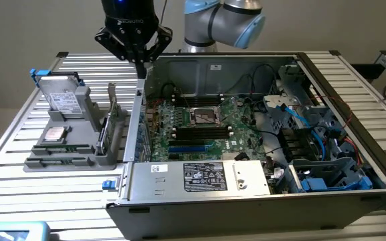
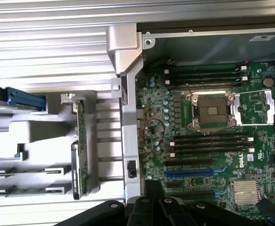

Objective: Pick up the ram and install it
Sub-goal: 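Reach for the ram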

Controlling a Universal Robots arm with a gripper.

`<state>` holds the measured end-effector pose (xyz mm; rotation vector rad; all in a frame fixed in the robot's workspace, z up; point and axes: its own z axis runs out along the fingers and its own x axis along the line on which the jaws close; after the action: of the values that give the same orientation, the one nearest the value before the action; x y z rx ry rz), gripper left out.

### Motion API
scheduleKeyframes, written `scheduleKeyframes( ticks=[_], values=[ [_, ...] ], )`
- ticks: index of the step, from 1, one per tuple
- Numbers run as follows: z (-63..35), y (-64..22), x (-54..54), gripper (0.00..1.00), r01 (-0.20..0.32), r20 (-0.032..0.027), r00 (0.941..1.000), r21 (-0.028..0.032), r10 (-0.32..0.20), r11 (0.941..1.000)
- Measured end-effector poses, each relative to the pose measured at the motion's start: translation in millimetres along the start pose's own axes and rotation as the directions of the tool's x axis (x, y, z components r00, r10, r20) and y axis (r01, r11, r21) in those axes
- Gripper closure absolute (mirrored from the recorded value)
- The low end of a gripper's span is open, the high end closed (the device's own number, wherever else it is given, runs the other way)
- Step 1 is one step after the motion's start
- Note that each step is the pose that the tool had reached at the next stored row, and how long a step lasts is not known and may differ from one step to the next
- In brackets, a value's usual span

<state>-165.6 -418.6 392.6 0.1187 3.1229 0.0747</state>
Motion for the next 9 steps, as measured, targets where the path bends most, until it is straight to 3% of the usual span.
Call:
scheduleKeyframes(
  ticks=[4, 9],
  values=[
    [0.0, -4.2, 11.2, 0.89, -0.001, -0.0173, 0.9998, 0.0014, 0.001, 1.0000],
    [0.9, -10.0, 28.6, 0.89, -0.001, -0.0297, 0.9996, 0.0023, 0.001, 1.0000]
  ],
)
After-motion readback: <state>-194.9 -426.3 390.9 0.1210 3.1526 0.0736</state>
